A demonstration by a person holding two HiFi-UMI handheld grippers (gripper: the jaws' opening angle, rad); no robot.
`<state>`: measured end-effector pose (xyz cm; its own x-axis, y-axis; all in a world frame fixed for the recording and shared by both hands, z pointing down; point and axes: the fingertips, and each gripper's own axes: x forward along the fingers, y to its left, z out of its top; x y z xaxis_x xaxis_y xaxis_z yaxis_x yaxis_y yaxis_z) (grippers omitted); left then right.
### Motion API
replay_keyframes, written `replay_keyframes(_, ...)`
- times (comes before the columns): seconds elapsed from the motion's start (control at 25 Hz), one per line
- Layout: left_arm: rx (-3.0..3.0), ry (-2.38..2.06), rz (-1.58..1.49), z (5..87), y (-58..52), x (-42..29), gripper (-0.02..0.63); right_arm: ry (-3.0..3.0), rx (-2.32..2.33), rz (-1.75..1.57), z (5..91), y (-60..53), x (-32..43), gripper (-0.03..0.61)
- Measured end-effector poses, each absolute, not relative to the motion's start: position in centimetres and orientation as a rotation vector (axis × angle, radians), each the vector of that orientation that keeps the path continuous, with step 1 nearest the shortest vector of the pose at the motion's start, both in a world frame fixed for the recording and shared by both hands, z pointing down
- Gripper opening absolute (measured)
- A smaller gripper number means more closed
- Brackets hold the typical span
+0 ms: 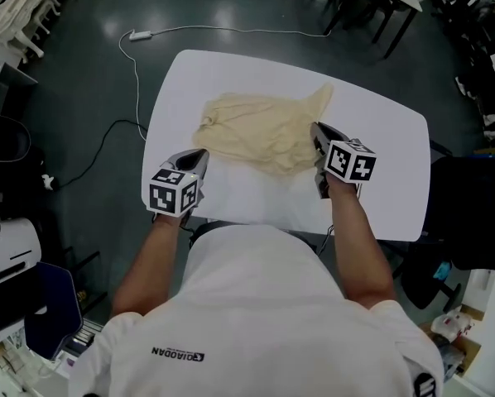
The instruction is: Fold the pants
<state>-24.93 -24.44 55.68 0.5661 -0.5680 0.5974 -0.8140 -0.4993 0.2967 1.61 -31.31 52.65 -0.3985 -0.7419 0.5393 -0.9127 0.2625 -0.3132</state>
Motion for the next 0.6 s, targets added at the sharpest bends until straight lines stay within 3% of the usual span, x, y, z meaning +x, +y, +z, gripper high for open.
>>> replay_keyframes(0.6,2.259,-1.116,0.49,53.6,-23.5,-31.6,0.028,-2.38,1.451,0.855,49.6,-33.8,-11.0,0.029)
